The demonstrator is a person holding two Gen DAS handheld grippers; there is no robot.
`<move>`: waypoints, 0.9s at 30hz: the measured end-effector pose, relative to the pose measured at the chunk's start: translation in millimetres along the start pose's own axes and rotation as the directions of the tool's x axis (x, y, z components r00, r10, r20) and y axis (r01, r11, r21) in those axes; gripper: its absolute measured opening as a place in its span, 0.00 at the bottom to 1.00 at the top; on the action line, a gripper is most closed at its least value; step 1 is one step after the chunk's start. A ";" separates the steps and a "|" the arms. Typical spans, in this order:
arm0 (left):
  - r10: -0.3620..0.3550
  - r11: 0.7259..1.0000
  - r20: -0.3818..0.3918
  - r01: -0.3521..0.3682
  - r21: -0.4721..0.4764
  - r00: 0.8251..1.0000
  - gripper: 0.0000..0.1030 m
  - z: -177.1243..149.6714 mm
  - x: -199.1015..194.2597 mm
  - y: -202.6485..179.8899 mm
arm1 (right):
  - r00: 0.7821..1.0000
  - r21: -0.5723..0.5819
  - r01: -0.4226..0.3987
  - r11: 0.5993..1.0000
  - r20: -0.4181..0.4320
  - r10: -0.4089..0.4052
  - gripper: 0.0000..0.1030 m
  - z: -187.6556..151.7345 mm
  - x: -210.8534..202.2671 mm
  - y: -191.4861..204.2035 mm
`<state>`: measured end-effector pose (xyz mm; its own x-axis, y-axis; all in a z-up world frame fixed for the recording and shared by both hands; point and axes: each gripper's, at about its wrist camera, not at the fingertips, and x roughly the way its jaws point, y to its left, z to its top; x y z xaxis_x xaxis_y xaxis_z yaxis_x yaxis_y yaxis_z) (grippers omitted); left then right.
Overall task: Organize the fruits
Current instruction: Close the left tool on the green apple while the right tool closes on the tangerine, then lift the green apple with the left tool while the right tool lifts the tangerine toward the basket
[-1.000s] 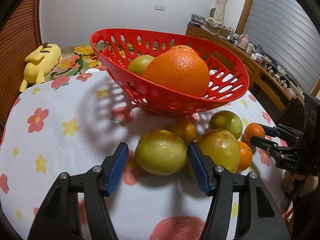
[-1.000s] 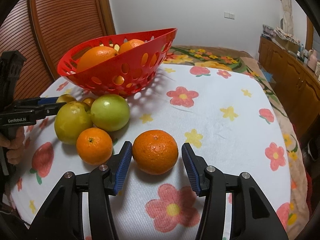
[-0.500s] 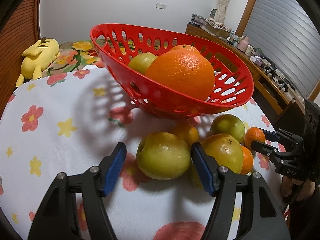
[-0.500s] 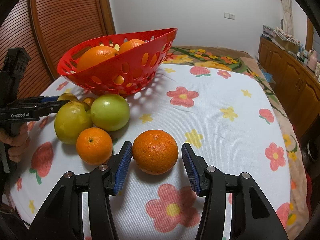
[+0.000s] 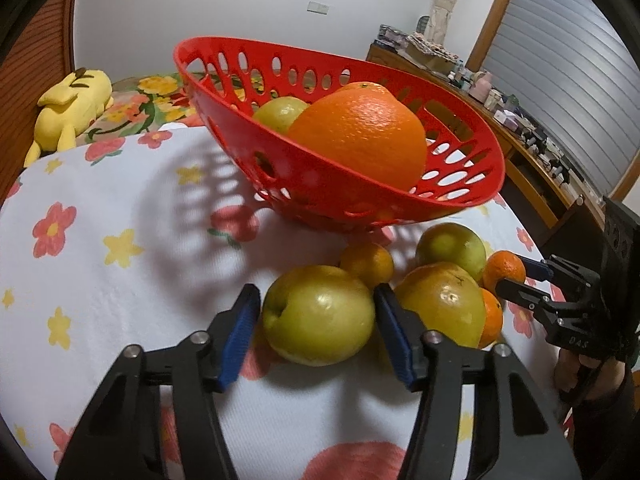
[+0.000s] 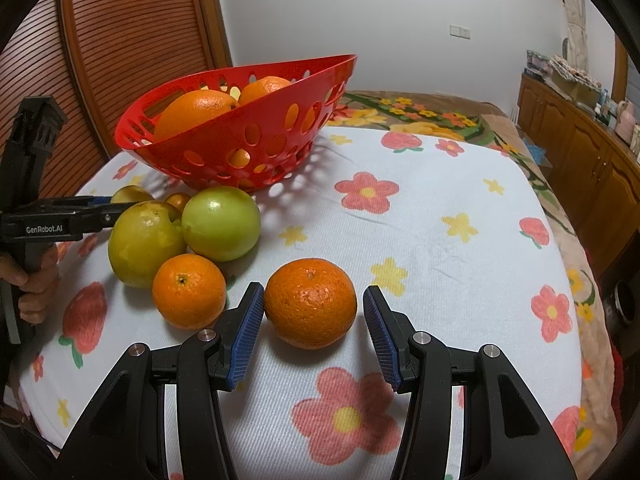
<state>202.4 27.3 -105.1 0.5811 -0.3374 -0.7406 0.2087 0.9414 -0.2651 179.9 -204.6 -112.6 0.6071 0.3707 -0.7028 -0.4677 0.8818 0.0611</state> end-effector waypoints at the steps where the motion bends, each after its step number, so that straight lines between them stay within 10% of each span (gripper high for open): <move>1: 0.015 1.000 0.002 -0.015 0.008 1.000 0.53 -0.6 -0.7 -1.9 | 1.000 -0.001 0.001 1.000 0.000 -0.001 0.51 0.1 0.1 0.6; 27: 0.092 0.994 0.113 -0.098 0.053 0.989 0.52 -8.4 -51.8 -15.1 | 0.999 -0.012 -0.027 1.000 -0.019 0.027 0.46 -0.5 4.6 1.5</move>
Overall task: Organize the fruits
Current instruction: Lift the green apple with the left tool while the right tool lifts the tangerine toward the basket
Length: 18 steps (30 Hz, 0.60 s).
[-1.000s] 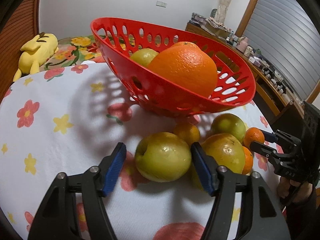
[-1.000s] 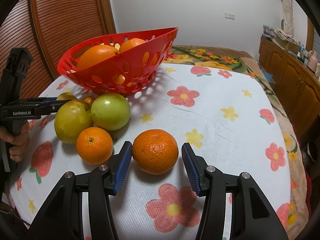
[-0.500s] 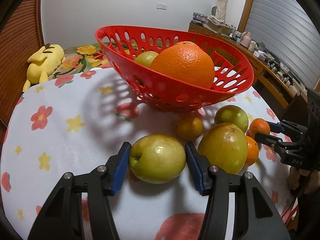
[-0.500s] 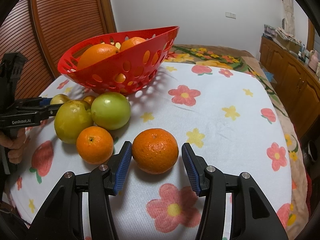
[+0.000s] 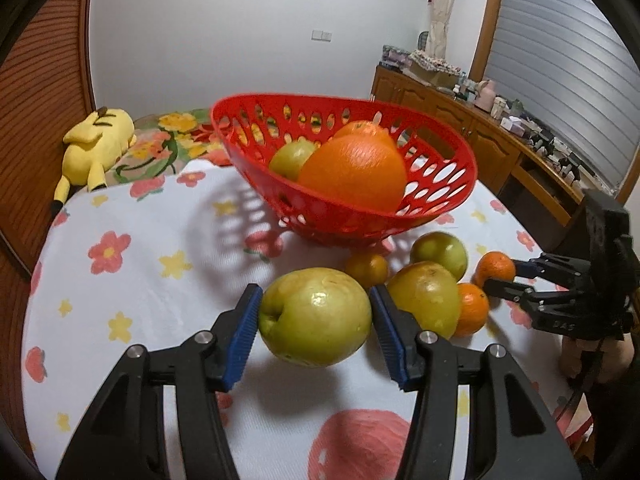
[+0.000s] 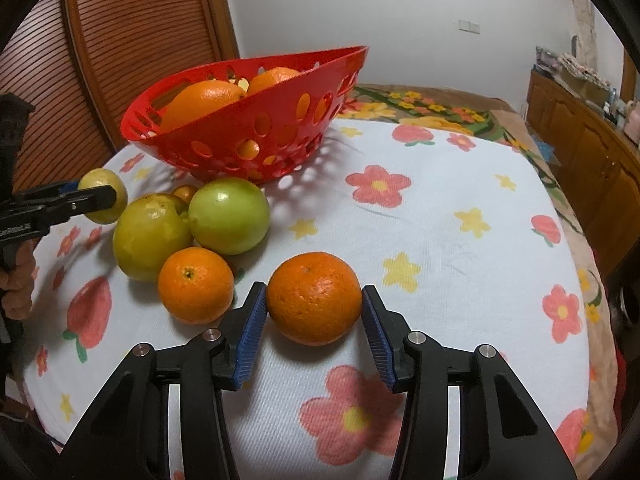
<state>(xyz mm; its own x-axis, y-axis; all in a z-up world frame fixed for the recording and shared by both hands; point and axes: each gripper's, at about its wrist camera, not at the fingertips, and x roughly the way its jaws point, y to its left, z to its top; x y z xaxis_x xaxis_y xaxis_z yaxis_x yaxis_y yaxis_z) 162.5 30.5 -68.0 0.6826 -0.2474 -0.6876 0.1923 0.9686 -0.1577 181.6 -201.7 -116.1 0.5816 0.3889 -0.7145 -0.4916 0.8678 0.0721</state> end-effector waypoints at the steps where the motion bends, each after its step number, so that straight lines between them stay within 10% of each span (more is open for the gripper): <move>1: -0.003 1.000 0.011 0.003 0.002 1.000 0.52 1.3 -4.2 -1.1 | 1.000 -0.001 0.003 1.000 -0.001 -0.003 0.46 -0.3 -0.4 -0.1; 18: -0.031 0.999 0.125 0.028 0.024 0.992 0.52 24.1 -43.3 -12.9 | 0.995 -0.071 0.004 0.997 0.096 0.003 0.45 29.2 -41.3 21.0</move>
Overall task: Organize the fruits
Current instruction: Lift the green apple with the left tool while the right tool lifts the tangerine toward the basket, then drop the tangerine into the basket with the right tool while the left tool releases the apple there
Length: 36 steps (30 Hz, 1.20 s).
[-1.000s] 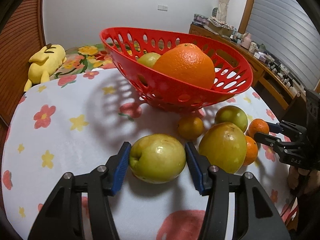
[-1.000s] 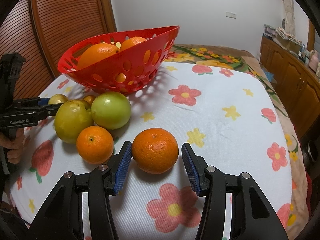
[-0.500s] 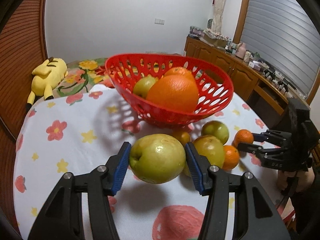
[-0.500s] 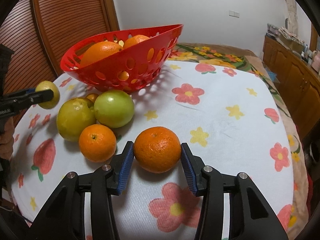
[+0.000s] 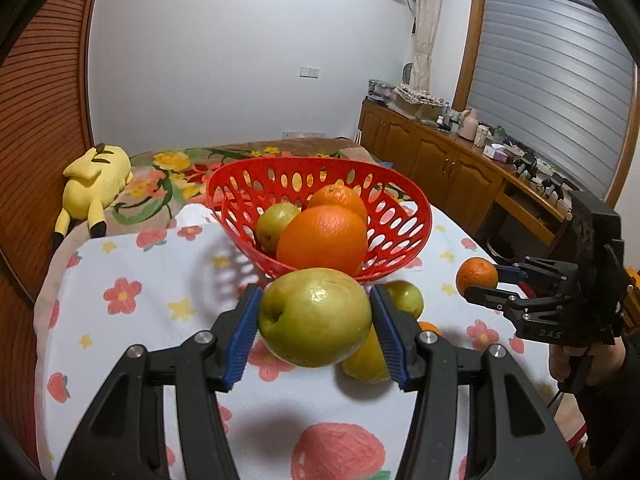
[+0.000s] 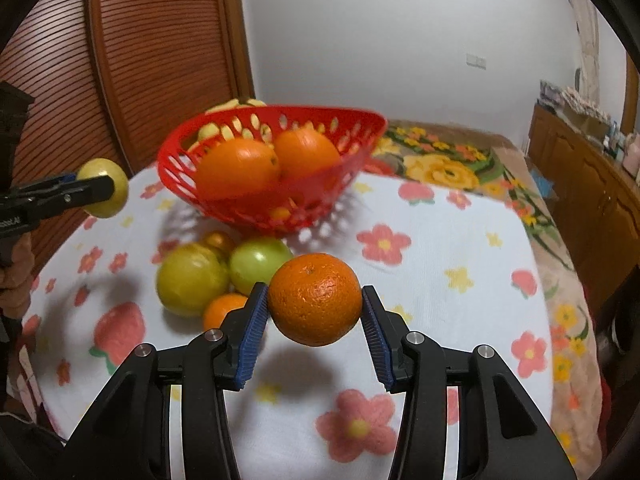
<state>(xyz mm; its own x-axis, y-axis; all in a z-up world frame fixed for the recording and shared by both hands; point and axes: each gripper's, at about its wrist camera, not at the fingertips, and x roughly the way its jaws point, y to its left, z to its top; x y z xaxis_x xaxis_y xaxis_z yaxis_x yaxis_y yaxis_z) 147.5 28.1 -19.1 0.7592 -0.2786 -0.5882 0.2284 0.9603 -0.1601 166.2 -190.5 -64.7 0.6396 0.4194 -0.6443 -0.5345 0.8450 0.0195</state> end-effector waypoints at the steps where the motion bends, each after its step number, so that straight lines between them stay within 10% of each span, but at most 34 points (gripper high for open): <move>1: 0.001 1.000 0.003 -0.001 0.001 1.000 0.52 1.3 -0.5 0.1 | 1.000 -0.007 -0.001 1.000 0.007 0.001 0.45 2.9 -2.3 2.2; 36: 0.012 1.000 -0.002 -0.012 0.003 1.000 0.52 53.8 51.8 33.5 | 0.998 -0.111 -0.045 0.993 0.032 0.049 0.46 77.1 49.1 17.6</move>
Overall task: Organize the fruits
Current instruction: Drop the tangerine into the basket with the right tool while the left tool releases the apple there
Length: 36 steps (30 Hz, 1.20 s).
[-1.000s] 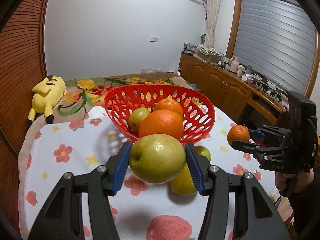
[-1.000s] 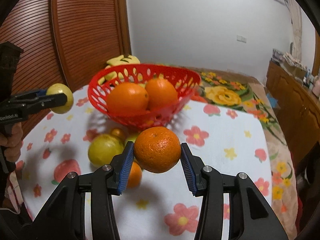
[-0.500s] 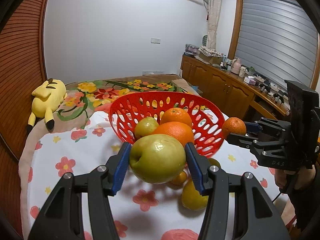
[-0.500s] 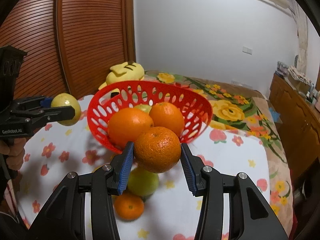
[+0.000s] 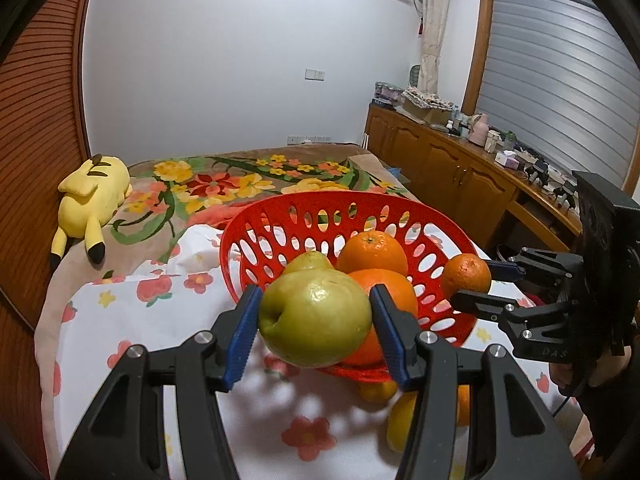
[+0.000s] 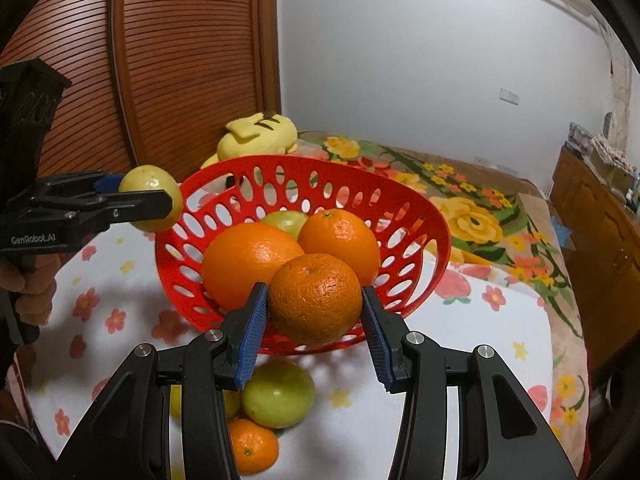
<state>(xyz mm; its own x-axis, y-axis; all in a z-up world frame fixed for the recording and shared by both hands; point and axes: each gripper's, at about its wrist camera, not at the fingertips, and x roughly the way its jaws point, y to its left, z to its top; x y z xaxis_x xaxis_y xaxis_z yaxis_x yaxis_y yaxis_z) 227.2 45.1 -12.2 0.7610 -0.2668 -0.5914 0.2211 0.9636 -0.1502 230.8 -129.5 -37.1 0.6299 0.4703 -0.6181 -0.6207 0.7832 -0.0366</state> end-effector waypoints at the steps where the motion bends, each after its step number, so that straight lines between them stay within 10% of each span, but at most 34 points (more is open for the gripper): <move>1: 0.001 1.000 -0.003 -0.001 0.000 1.000 0.52 1.3 2.1 0.4 | 1.000 0.000 -0.001 1.000 -0.002 0.001 0.46 0.7 1.1 -1.2; 36: 0.043 0.999 -0.059 -0.042 0.024 0.997 0.53 17.8 57.3 9.9 | 0.999 0.021 -0.031 0.999 0.021 0.031 0.48 -0.3 4.9 -12.7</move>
<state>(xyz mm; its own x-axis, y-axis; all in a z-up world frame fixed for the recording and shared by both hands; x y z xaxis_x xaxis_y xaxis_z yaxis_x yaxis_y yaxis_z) 283.9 39.1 -33.5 0.7324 -0.2235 -0.6432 0.2035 0.9733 -0.1065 241.7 -137.3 -39.9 0.6203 0.5029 -0.6020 -0.6304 0.7763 -0.0011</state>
